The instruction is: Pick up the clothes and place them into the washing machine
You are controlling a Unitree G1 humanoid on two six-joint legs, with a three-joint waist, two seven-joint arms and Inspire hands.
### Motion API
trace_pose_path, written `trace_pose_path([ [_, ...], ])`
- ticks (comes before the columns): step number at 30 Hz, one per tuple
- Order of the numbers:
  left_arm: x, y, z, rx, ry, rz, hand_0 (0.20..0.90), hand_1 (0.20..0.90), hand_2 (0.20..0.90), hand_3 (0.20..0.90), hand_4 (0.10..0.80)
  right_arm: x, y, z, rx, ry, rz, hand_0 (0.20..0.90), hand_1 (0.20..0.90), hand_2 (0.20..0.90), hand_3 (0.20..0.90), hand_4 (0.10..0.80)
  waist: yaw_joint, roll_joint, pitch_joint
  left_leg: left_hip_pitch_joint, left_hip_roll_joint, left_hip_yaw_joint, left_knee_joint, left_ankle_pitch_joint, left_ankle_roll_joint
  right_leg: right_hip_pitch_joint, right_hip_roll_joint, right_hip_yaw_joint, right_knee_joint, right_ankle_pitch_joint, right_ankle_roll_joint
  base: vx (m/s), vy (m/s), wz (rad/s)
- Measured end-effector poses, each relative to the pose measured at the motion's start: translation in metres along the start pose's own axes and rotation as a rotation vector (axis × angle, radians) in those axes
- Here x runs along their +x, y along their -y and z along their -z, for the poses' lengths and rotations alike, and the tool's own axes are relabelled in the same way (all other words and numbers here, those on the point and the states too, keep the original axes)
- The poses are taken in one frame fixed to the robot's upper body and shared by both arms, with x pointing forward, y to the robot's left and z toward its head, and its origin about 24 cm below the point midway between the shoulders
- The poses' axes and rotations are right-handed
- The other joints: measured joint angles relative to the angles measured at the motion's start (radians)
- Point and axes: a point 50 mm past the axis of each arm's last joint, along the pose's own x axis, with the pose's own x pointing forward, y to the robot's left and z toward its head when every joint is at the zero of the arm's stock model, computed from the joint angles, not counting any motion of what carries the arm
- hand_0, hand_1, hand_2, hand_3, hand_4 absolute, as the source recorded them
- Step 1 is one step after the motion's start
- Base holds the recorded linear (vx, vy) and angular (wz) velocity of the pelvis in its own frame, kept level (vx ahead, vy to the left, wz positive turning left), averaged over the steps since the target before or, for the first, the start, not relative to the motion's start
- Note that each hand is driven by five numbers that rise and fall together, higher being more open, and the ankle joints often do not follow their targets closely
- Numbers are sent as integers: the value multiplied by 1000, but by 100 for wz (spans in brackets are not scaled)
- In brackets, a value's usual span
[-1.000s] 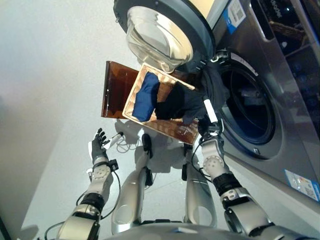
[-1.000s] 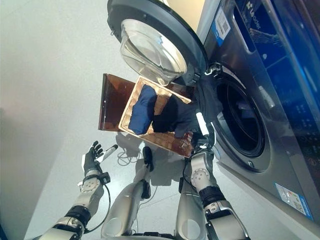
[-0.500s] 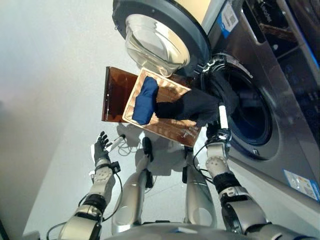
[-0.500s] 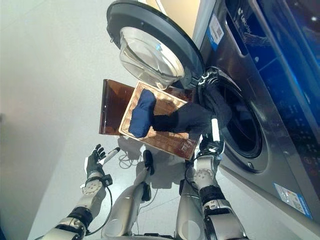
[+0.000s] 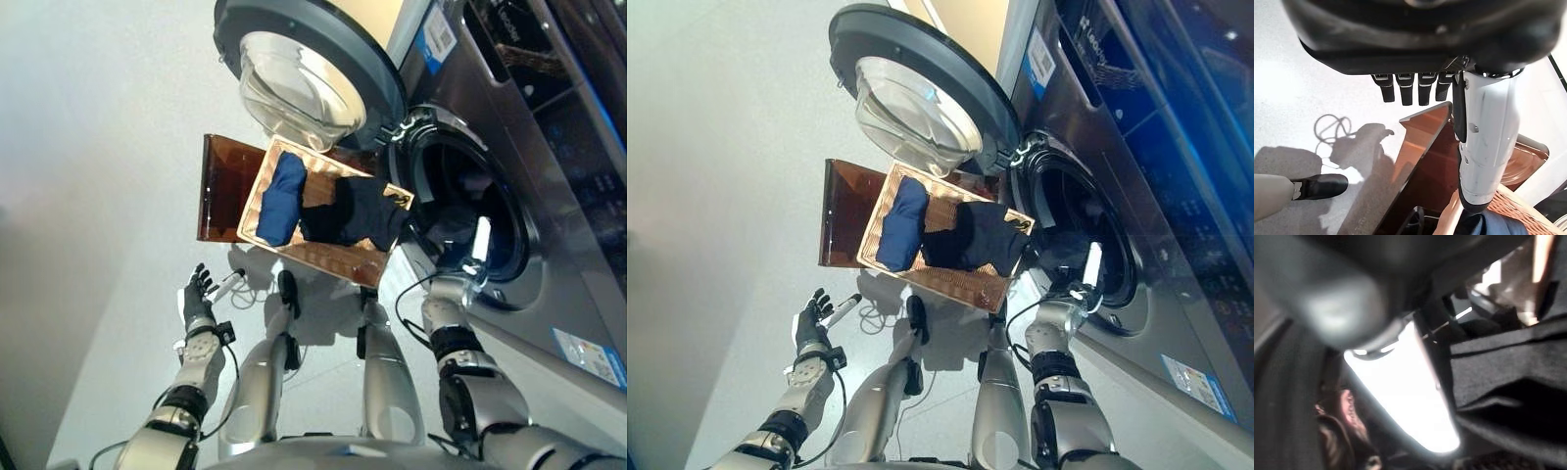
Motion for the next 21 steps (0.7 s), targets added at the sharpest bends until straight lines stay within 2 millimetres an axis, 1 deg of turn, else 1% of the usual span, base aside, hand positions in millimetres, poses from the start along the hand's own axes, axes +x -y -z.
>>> trace_pose_path([
  [1, 0, 0, 0, 1, 0, 3, 900, 900, 900, 900, 800, 5, -2, -6, -3, 17, 15, 200, 200, 200, 200, 300, 0, 5, -3, 0, -1, 1, 0, 0, 0, 0, 1, 0, 0, 1, 2, 0, 0, 0],
  [3, 0, -1, 1, 2, -2, 1, 900, 900, 900, 900, 800, 5, -6, -6, 6, 16, 27, 200, 200, 200, 200, 300, 1, 10, -6, -1, -1, 2, 0, -1, 0, -1, 0, 0, -1, 1, 2, 0, 0, 0],
  [6, -2, -2, 4, 5, -9, 1, 900, 900, 900, 900, 800, 9, -10, -14, 20, 37, 67, 200, 200, 200, 200, 300, 13, 24, -15, -3, -2, 2, 0, -4, 2, -2, -1, 0, -5, 0, 0, 0, 0, 0],
  [8, -4, -4, 8, 9, -17, 8, 900, 900, 900, 900, 800, 14, -13, -23, 17, 61, 111, 200, 200, 200, 200, 300, 25, 34, -20, -4, -6, 5, 0, -5, 4, -1, -4, 0, -13, 4, 5, 0, 0, 0],
  [10, -5, -6, 11, 13, -25, 7, 900, 900, 900, 900, 800, 16, -16, -27, 18, 69, 134, 200, 200, 200, 200, 300, 26, 38, -22, -5, -11, 4, -1, -6, 4, -1, -9, 0, -16, 5, 7, -9, -2, 2],
  [11, -6, -7, 14, 17, -33, 8, 900, 900, 900, 900, 800, 19, -21, -32, 8, 75, 144, 200, 200, 200, 200, 300, 27, 43, -22, -7, -17, 5, -1, -9, 8, -1, -16, 0, -19, 6, 10, 0, 0, 0],
  [13, -7, -8, 15, 19, -37, 10, 900, 900, 900, 900, 800, 25, -31, -51, -44, 119, 110, 200, 200, 200, 200, 300, 39, 50, -21, -12, -25, 7, -1, -10, 11, -1, -25, -1, -31, 13, 19, 0, 0, 0],
  [14, -7, -8, 16, 21, -39, 9, 900, 900, 900, 900, 800, 29, -40, -68, -70, 169, 82, 200, 200, 200, 200, 300, 46, 56, -21, -17, -30, 7, -2, -11, 11, -4, -29, -1, -34, 16, 23, -5, -14, 6],
  [15, -8, -9, 17, 22, -42, 9, 900, 900, 900, 900, 800, 33, -47, -81, -109, 201, 72, 200, 200, 200, 200, 300, 50, 63, -21, -21, -35, 7, -1, -11, 13, -7, -34, -2, -36, 18, 26, -6, -22, 6],
  [17, -8, -12, 18, 27, -41, 4, 900, 900, 900, 900, 800, 36, -49, -87, -176, 226, 77, 200, 200, 200, 200, 300, 55, 66, -20, -28, -39, 7, 0, -12, 15, -13, -38, -2, -36, 22, 32, -4, -16, 2],
  [18, -8, -13, 18, 30, -42, 3, 900, 900, 900, 900, 800, 38, -53, -91, -220, 232, 74, 200, 200, 200, 200, 300, 56, 67, -20, -30, -41, 7, 0, -13, 16, -14, -40, -2, -37, 22, 32, 0, 0, 0],
  [20, -8, -12, 18, 43, -35, 24, 900, 900, 900, 900, 800, 40, -56, -97, -284, 248, 71, 200, 200, 200, 200, 300, 56, 74, -17, -32, -43, 7, -1, -13, 16, -15, -43, -2, -43, 21, 31, 0, 0, 0],
  [21, -9, -10, 17, 55, -26, 44, 900, 900, 900, 900, 800, 40, -63, -101, -308, 252, 59, 200, 200, 200, 200, 300, 55, 78, -15, -37, -45, 9, -1, -13, 16, -17, -44, -2, -51, 28, 34, 0, 0, 0],
])
